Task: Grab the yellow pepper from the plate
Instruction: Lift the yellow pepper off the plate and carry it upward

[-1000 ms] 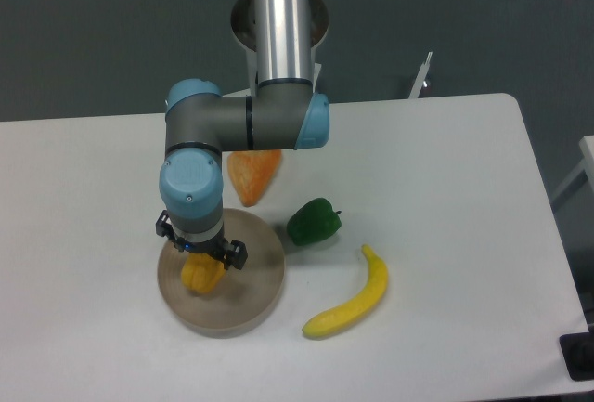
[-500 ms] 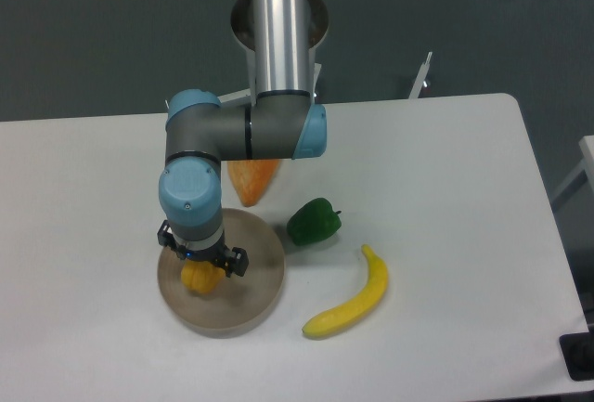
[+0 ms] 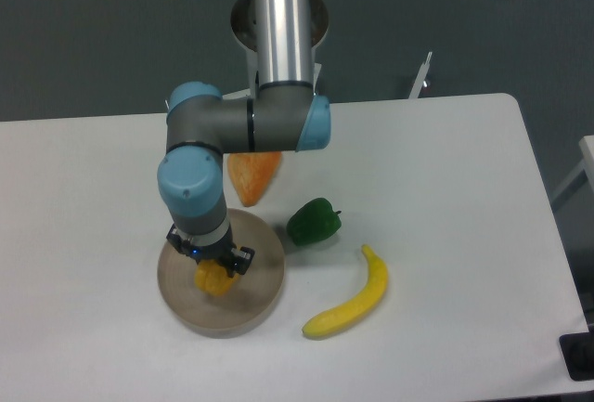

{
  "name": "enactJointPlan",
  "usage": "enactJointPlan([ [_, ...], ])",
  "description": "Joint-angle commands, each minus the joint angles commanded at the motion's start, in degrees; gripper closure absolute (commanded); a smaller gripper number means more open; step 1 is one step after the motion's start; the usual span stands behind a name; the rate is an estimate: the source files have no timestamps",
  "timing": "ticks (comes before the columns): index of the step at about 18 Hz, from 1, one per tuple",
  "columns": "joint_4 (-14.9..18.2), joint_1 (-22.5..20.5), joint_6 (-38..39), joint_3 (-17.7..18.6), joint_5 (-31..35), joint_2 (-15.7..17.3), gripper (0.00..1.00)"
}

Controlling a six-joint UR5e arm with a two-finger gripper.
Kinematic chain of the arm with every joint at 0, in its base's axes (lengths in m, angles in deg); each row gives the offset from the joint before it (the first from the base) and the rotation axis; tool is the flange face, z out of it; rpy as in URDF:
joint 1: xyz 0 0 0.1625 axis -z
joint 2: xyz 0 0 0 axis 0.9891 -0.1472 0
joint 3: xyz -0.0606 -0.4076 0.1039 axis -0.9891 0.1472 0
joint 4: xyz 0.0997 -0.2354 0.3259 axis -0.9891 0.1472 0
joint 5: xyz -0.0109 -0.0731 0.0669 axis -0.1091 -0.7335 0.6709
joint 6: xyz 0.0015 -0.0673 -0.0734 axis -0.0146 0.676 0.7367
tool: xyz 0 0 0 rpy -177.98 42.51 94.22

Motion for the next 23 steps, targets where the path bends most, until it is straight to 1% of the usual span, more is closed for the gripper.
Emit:
enactJointPlan([
  [4, 1.23, -5.53, -5.88, 0.0, 0.09, 4.04, 1.0],
  [9, 5.7, -12.21, -12.73, -0.44, 0.09, 7.12, 1.0],
  [12, 8.08, -16.25, -19.32, -1.4, -0.09, 7.39, 1.0],
  [15, 8.44, -20.65, -24.07, -2.46, -1.31, 7.48, 1.0],
  [16, 9.13, -22.57, -27.65, -2.81, -1.67, 7.48, 1.0],
  [18, 10.72, -24.96, -34.16, -2.82, -1.76, 7.39, 1.0],
  [23, 13.62, -28.13, -47.78, -2.29, -1.58, 7.3, 0.99],
])
